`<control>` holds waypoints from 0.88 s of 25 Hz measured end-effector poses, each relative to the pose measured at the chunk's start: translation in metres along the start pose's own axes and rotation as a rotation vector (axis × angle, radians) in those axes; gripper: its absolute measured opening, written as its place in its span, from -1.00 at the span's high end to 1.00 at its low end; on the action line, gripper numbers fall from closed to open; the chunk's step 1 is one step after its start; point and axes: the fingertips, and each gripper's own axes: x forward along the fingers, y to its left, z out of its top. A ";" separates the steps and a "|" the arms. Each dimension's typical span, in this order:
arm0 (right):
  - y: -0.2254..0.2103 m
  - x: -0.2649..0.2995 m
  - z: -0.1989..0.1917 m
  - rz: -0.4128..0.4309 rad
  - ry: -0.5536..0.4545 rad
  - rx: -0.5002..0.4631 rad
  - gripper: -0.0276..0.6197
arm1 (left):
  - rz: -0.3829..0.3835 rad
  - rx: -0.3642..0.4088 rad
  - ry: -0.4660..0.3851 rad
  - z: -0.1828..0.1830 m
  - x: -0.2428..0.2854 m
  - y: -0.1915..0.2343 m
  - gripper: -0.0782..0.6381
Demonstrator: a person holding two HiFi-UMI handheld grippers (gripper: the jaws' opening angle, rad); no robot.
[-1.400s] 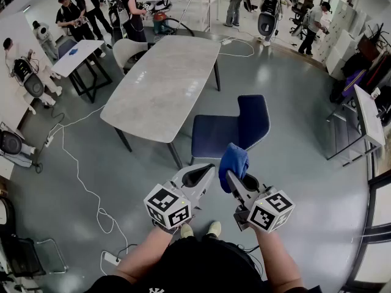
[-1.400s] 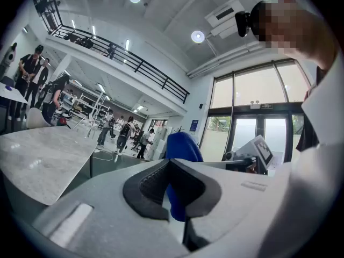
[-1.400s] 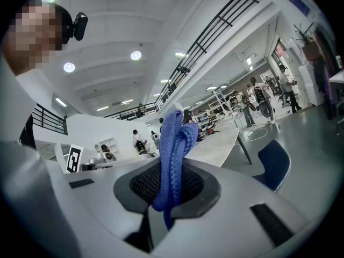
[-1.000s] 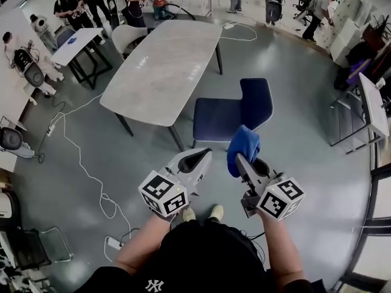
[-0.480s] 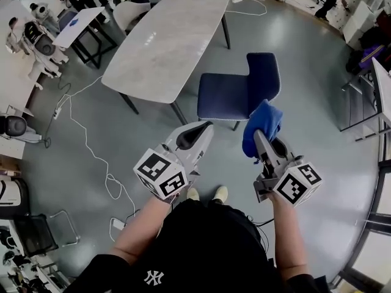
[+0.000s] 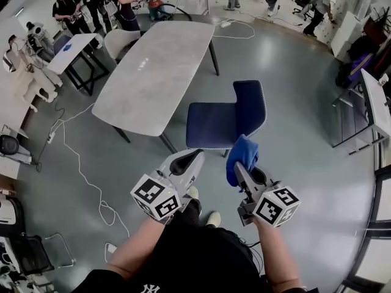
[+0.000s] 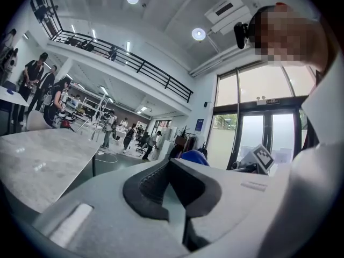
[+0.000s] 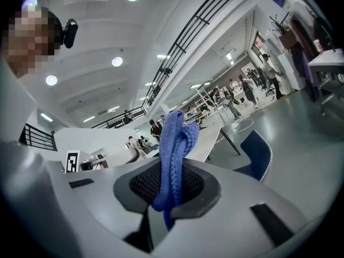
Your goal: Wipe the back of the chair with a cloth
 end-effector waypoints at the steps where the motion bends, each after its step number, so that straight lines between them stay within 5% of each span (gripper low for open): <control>1: -0.007 0.006 0.001 -0.013 0.004 0.002 0.72 | -0.002 -0.002 -0.001 0.000 0.007 0.006 0.76; 6: -0.049 0.046 0.005 -0.085 0.054 0.001 0.72 | -0.037 -0.020 0.018 -0.008 0.051 0.044 0.76; 15: -0.110 0.193 0.008 -0.175 0.138 0.041 0.72 | -0.093 -0.046 0.056 -0.010 0.117 0.191 0.76; 22: -0.201 0.246 0.001 -0.380 0.294 -0.087 0.72 | -0.187 -0.062 0.094 -0.031 0.174 0.260 0.76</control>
